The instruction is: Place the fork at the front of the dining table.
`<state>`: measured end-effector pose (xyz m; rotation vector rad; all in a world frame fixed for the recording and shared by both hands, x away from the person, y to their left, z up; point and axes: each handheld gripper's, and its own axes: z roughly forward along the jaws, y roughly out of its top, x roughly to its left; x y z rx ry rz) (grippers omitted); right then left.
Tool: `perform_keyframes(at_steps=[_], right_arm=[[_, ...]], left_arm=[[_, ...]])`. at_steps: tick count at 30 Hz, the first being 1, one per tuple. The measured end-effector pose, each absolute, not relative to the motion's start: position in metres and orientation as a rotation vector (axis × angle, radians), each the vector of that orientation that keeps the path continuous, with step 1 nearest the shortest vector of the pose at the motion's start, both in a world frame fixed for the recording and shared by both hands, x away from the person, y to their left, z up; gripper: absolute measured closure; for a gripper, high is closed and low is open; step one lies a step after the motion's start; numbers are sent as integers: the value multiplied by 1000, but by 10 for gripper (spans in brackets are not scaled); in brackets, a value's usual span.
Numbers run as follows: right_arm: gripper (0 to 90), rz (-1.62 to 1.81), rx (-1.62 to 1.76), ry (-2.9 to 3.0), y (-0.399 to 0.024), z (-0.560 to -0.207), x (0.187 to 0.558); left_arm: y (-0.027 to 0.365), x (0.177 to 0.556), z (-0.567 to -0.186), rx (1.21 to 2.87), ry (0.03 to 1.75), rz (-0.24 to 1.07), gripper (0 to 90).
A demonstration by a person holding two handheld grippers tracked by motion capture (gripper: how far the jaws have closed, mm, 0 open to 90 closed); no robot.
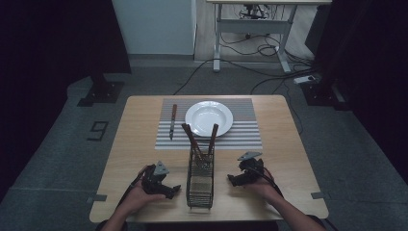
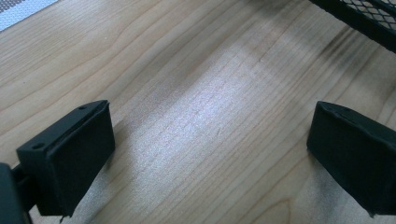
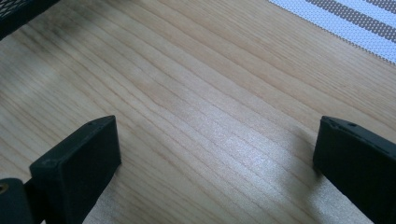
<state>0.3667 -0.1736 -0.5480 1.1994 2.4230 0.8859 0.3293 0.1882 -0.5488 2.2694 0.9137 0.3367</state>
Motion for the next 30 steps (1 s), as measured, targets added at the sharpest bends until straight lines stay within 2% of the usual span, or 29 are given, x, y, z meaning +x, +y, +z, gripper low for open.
perform_keyframes(at_steps=[5, 10, 30], right_arm=[[47, 881, 1213, 2418, -174, -546, 367], [133, 926, 1271, 2413, -178, -542, 367], [165, 1128, 1302, 2281, -203, -517, 365]], left_arm=[[188, 329, -549, 2271, 912, 335, 5], [188, 329, -549, 2271, 911, 336, 5], [189, 329, -549, 2276, 902, 332, 4]])
